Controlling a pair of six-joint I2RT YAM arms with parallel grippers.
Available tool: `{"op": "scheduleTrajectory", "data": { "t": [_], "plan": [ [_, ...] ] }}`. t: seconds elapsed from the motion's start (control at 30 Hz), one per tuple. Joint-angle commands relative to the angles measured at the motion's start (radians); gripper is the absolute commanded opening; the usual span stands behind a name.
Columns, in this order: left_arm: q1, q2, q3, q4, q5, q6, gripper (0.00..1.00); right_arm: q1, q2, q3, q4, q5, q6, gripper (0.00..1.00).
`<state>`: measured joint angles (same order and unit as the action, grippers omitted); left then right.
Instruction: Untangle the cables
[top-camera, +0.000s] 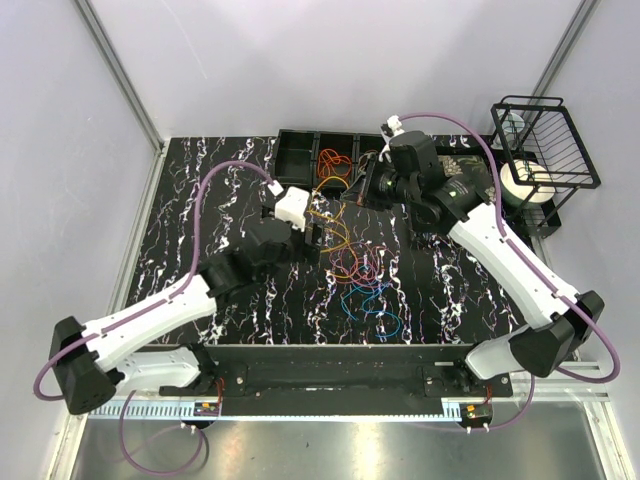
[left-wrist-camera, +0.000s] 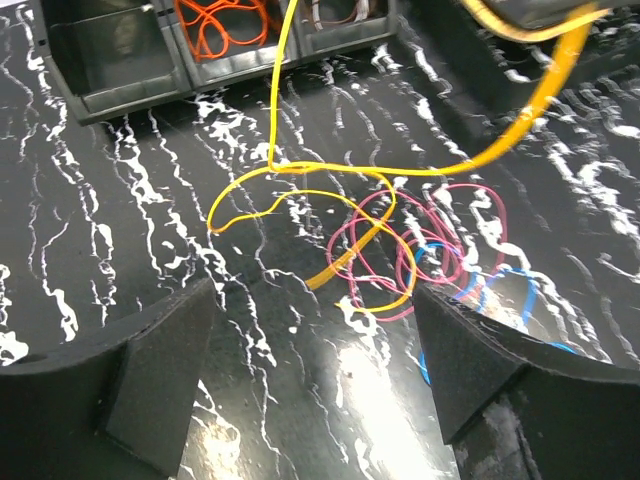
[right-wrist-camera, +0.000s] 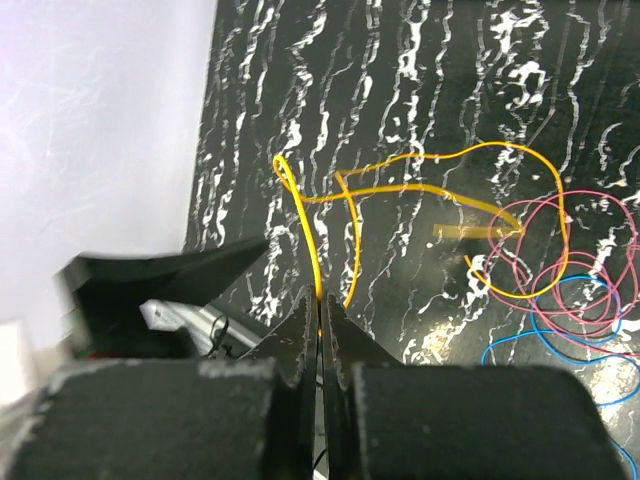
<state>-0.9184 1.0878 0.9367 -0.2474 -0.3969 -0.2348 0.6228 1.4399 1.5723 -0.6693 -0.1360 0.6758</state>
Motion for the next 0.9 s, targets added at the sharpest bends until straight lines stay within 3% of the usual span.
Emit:
{"op": "scheduleTrajectory", "data": {
  "t": [0.0,0.37,0.5,0.53,0.63,0.87],
  "plan": [
    [-0.004,0.049,-0.021,0.180,-0.092,0.042,0.84,0.008,-0.047,0.043,0.013,-0.059,-0.024,0.00],
    [-0.002,0.113,-0.004,0.319,-0.120,0.068,0.75,0.008,-0.067,0.063,-0.015,-0.083,-0.039,0.00],
    [-0.004,0.110,-0.009,0.349,-0.126,0.063,0.54,0.008,-0.070,0.075,-0.032,-0.076,-0.045,0.00],
    [-0.002,0.112,-0.010,0.350,-0.128,0.063,0.32,0.009,-0.072,0.078,-0.035,-0.079,-0.045,0.00],
    [-0.002,0.110,-0.030,0.387,-0.131,0.060,0.01,0.009,-0.075,0.087,-0.041,-0.083,-0.045,0.00],
    [-0.004,0.126,-0.009,0.399,-0.100,0.068,0.00,0.008,-0.072,0.094,-0.047,-0.096,-0.039,0.00]
  ]
}}
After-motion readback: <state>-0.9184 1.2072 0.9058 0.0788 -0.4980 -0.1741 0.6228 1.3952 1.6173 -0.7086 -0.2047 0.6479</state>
